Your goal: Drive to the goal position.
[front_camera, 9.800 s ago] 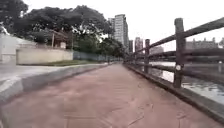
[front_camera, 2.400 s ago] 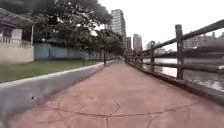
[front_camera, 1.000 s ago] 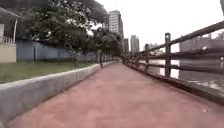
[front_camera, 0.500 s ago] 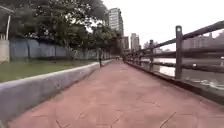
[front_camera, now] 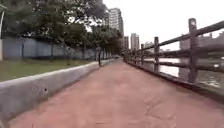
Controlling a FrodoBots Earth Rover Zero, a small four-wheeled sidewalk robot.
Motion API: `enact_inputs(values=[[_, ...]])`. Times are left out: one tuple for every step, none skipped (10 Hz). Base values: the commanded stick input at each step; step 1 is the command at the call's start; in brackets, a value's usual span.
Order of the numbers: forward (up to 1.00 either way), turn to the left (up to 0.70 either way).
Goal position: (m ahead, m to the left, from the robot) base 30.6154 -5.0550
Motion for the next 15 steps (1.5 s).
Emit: enact_inputs(values=[[0.99,0.0],[0.99,0.0],[0.99,0.0],[0.99,0.0],[0.99,0.0],[0.99,0.0],[0.99,0.0],[0.99,0.0],[0.99,0.0],[0.99,0.0],[0.99,0.0],[0.99,0.0],[0.99,0.0],[0.99,0.0],[0.99,0.0]])
